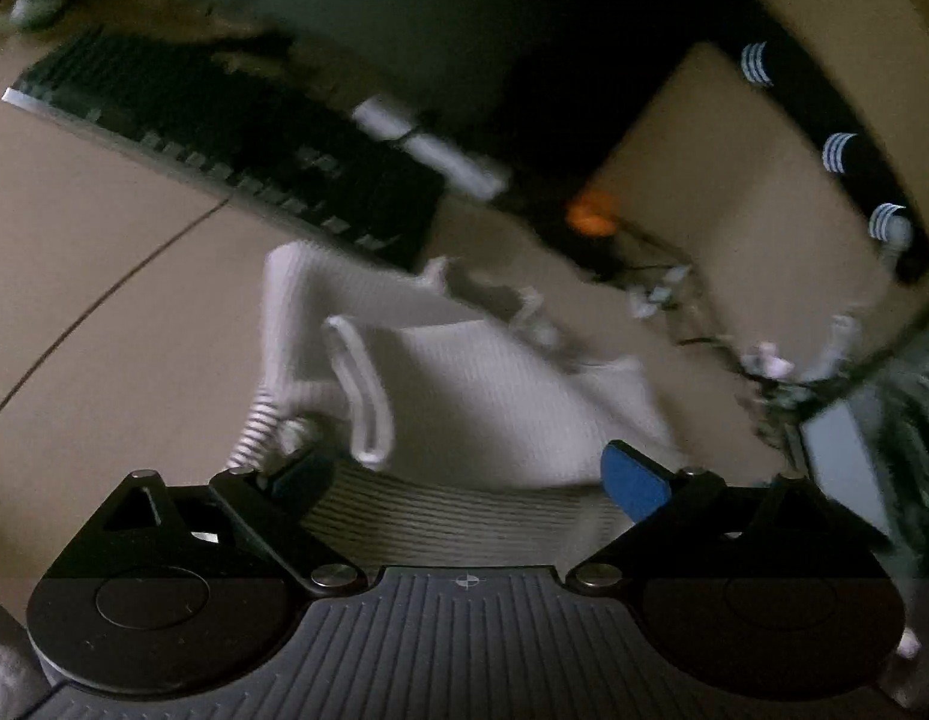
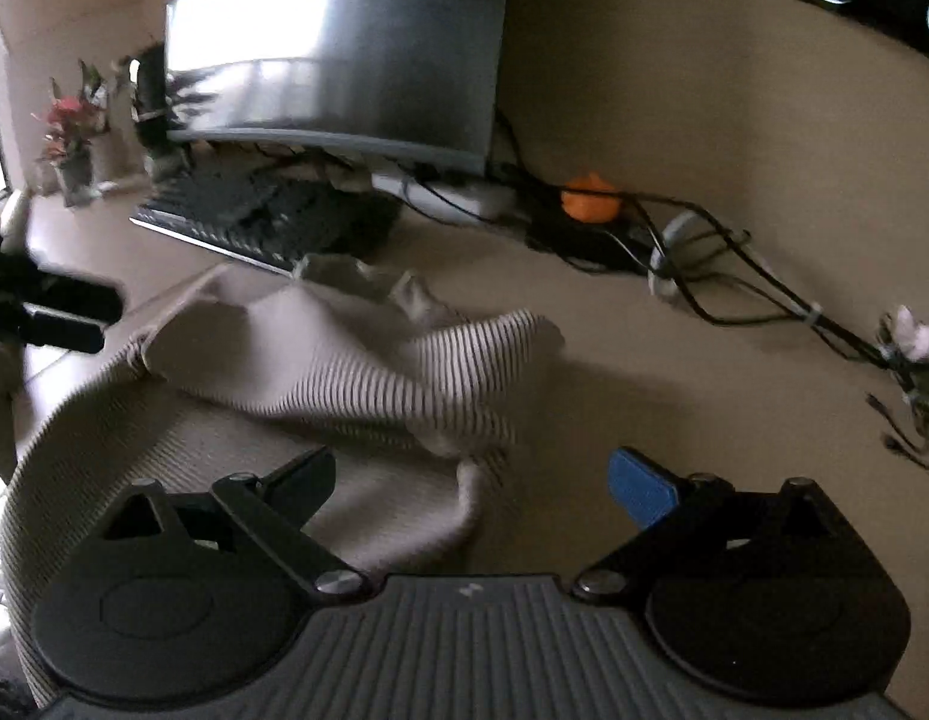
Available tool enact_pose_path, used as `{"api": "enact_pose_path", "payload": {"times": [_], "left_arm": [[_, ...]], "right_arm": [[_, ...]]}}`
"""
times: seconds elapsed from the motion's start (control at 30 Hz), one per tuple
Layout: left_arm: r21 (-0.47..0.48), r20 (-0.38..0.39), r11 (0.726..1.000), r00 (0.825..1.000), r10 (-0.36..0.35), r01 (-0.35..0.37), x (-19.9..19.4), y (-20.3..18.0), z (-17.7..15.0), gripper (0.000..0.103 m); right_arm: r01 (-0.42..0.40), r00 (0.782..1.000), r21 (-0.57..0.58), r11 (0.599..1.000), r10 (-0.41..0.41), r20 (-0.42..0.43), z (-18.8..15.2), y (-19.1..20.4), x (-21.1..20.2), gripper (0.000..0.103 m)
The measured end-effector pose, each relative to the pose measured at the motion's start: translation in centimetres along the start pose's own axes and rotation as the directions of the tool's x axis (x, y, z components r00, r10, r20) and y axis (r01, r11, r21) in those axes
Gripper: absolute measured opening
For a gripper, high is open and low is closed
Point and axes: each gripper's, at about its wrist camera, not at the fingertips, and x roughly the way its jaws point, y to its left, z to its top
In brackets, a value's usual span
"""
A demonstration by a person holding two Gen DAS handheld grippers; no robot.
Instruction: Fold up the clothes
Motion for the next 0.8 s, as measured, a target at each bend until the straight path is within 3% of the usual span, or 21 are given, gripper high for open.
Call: {"api": "enact_pose_path", "payload": {"times": [0.07,0.13,0.23,0.3,0.4,0.5,0.57,0.67,0.8], "left_arm": [[-0.024,-0.061,0.999,0.997,0.035,-0.037,2.3,0.8,0.4,0.07],[-0.034,-0.109,0.997,0.992,0.059,-0.063,4.6,1.2,0.7,0.069],[0.035,-0.078,0.997,0.994,0.078,-0.076,5.6,0.6,0.9,0.066],[0.104,-0.044,0.988,0.992,0.12,-0.115,5.8,-0.3,1.0,0.044],[0.148,-0.027,0.981,0.991,0.133,-0.128,5.5,-0.5,0.8,0.027],[0.183,-0.003,0.976,0.993,0.12,-0.117,3.9,-1.2,0.7,0.022],[0.209,0.051,0.973,0.995,0.091,-0.1,1.8,-2.1,1.0,0.021],[0.268,0.164,0.955,0.983,0.084,-0.127,-1.1,-3.1,1.7,0.02],[0.295,0.183,0.926,0.965,0.185,-0.234,-0.1,-1.2,1.2,0.021]], "right_arm": [[0.019,1.0,0.016,1.0,-0.019,-0.006,-0.1,0.6,-0.4,0.098],[0.035,0.999,0.029,0.999,-0.035,-0.007,-0.1,1.2,-0.8,0.098],[0.049,0.999,0.017,0.999,-0.049,-0.012,0.1,2.1,-0.8,0.098],[0.06,0.998,0.005,0.998,-0.06,-0.02,0.0,2.6,-0.9,0.098],[0.071,0.997,0.007,0.997,-0.071,-0.037,-0.1,2.8,-0.5,0.098],[0.087,0.995,0.011,0.996,-0.087,-0.05,-0.1,2.9,-0.1,0.098],[0.094,0.994,0.002,0.996,-0.094,-0.047,0.1,3.1,0.1,0.098],[0.098,0.995,-0.014,0.995,-0.098,-0.017,1.0,3.5,0.1,0.099],[0.094,0.996,-0.069,0.993,-0.094,0.012,2.3,4.6,0.7,0.099]]}}
